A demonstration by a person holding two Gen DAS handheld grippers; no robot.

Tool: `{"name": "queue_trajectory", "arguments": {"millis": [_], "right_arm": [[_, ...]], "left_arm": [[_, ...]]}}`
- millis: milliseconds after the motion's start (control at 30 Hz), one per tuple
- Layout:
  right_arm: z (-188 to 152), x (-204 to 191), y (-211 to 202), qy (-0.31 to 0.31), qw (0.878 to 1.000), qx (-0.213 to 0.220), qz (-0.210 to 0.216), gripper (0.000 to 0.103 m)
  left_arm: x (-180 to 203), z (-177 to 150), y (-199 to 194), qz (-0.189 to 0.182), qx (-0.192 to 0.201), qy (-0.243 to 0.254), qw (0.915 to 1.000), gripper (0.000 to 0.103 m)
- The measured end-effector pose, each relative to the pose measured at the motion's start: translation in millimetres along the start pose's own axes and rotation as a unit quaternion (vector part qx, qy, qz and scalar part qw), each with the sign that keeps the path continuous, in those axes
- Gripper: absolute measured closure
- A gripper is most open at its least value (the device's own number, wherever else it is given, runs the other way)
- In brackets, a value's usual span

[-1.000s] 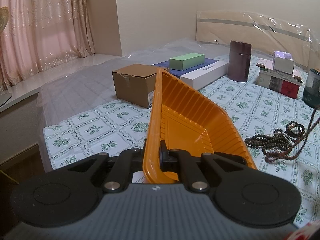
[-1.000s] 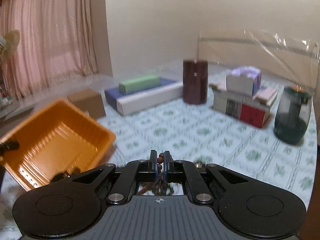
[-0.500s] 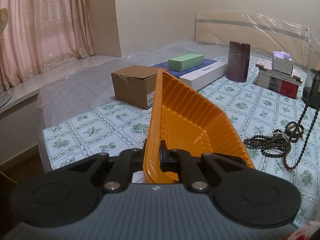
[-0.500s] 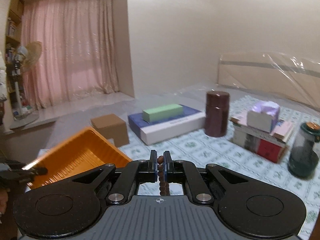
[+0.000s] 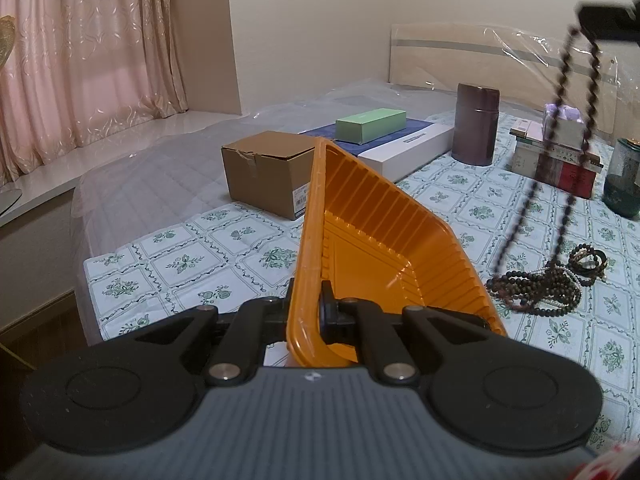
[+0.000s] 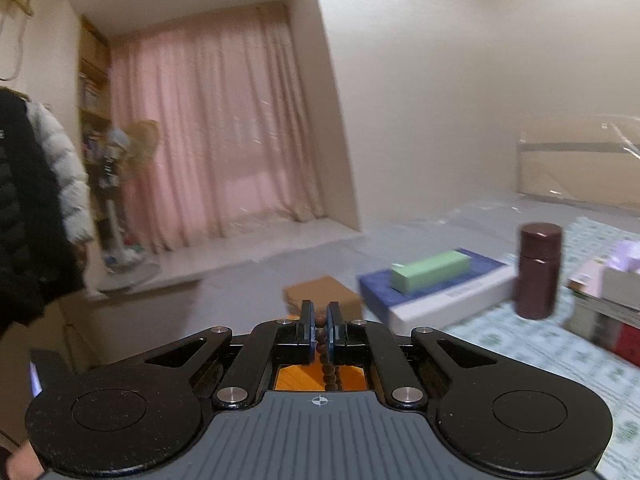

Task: Organize jewelry

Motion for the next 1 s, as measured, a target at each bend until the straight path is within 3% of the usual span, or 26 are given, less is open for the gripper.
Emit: {"name": "queue_trajectory", "arguments": {"millis": [167, 533, 900, 967, 1000], "right_arm": [[5, -23, 20, -0.019, 0.999, -0.004, 0.032, 0.098], [-40, -30, 102, -0.011, 0.992, -0.106, 0.065, 0.098], [-67, -20, 126, 0.016, 0.983, -0.155, 0.096, 0.097], [-68, -18, 126, 0.026, 0.982, -0.157, 0.101, 0.092], [-69, -15, 125, 0.031, 0.982, -0.156, 0.099, 0.076]], "left_arm": [[1, 2, 1, -0.002, 0.002, 0.0, 1.0, 0.096], [2, 2, 3, -0.003, 0.003, 0.0, 1.0, 0.096], [2, 3, 4, -0.003, 0.003, -0.001, 1.0, 0.096], [2, 2, 4, -0.003, 0.003, 0.0, 1.0, 0.096], [2, 2, 4, -0.003, 0.003, 0.0, 1.0, 0.096]]}}
Point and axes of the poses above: each gripper's, at about its wrist camera, not at the fingertips, and y roughly the way its jaws point, x to its right, z to its top, the point moved 5 cm from there along y, roughly the way its jaws point, and after that the axes turned 14 degrees about -x, right-handed, at the moved point
